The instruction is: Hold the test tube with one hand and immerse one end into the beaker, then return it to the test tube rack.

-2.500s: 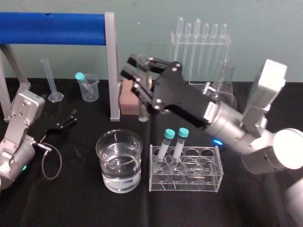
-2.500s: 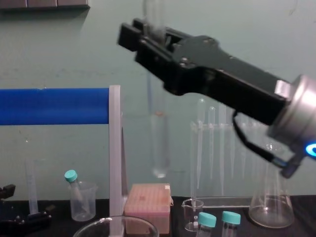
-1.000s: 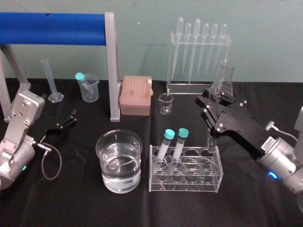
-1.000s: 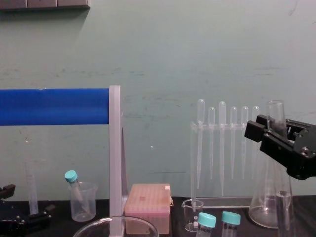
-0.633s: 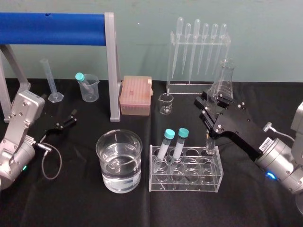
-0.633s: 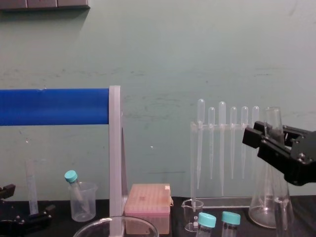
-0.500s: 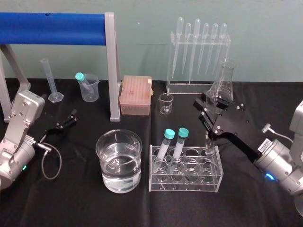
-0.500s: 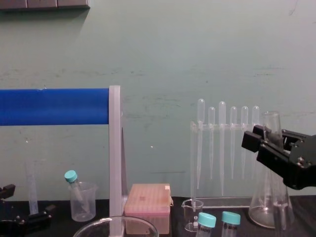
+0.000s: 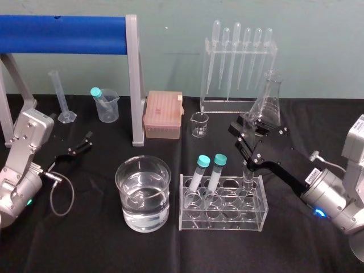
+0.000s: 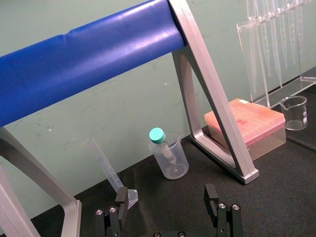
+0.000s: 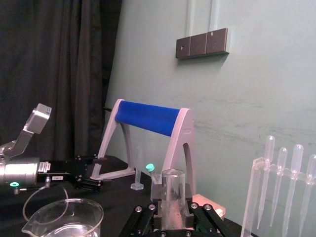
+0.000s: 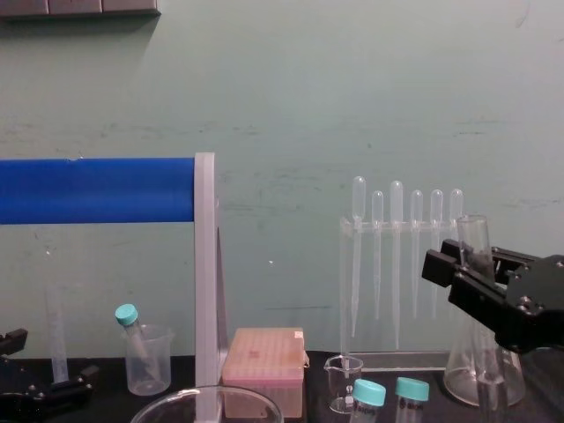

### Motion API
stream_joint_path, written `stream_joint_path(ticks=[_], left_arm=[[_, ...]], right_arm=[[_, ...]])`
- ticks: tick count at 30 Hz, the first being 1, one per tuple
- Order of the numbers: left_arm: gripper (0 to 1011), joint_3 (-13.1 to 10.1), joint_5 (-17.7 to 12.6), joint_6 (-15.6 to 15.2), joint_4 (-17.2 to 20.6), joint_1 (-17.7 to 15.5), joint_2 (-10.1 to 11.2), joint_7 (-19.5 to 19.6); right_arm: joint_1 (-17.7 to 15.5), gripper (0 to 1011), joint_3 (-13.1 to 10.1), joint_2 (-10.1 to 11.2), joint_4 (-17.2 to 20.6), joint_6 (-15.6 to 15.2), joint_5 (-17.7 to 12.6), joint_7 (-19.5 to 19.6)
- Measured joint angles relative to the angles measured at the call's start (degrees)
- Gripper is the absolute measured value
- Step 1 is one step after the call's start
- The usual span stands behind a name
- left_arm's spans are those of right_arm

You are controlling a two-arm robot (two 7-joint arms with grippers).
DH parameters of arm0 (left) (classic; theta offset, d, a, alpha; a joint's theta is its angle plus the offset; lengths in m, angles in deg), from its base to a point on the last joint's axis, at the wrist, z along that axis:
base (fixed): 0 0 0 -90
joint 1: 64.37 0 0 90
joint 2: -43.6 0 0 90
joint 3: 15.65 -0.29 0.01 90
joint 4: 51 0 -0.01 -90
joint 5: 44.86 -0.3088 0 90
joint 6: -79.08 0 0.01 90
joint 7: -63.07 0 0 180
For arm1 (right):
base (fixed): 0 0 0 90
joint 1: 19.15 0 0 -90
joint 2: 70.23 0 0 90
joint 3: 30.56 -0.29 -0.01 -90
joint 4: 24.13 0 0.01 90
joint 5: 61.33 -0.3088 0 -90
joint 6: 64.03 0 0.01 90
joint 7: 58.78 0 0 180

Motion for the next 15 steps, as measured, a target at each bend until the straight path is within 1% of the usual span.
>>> stream_joint_path(ticks=[15], left_arm=[[1000, 0.0, 0.0, 0.0, 0.0, 0.0, 0.0, 0.0]], right_arm=[[1.1, 222, 1.1, -0.6, -3.8, -0.1, -0.8, -0.9]])
